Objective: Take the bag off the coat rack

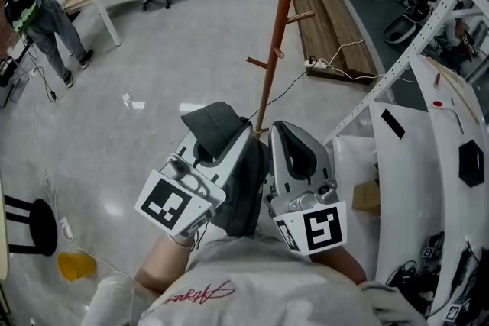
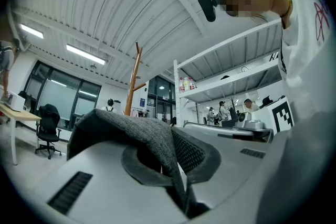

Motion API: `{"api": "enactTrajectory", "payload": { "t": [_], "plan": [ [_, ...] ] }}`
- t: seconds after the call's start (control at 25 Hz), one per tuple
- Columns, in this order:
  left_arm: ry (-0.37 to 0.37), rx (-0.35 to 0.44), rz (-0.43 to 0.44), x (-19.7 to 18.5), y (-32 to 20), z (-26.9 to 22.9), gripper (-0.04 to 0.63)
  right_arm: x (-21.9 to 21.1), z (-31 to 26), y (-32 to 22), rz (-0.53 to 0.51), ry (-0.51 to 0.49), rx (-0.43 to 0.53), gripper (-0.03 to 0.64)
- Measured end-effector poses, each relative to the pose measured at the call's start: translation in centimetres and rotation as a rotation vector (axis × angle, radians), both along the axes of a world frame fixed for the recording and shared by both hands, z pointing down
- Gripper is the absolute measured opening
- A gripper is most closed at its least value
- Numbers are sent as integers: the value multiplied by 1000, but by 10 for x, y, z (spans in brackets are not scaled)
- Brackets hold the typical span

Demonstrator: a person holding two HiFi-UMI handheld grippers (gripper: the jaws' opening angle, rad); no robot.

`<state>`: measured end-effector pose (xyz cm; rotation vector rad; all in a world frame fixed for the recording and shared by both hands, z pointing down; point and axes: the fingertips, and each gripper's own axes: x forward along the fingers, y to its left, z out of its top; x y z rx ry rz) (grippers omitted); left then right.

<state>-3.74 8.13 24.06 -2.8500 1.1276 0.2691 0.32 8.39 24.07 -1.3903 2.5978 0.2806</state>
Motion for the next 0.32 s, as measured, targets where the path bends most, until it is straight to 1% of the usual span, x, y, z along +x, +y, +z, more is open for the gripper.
{"api": "enactTrajectory", "payload": {
  "t": [0.16,0.32],
  "plan": [
    [-18,-15,7,1,2,4,35,1,-2,0,6,3,4,18],
    [-10,-12,0,1,2,2,35,4,-3,1,6,-1,5,18]
  ]
}}
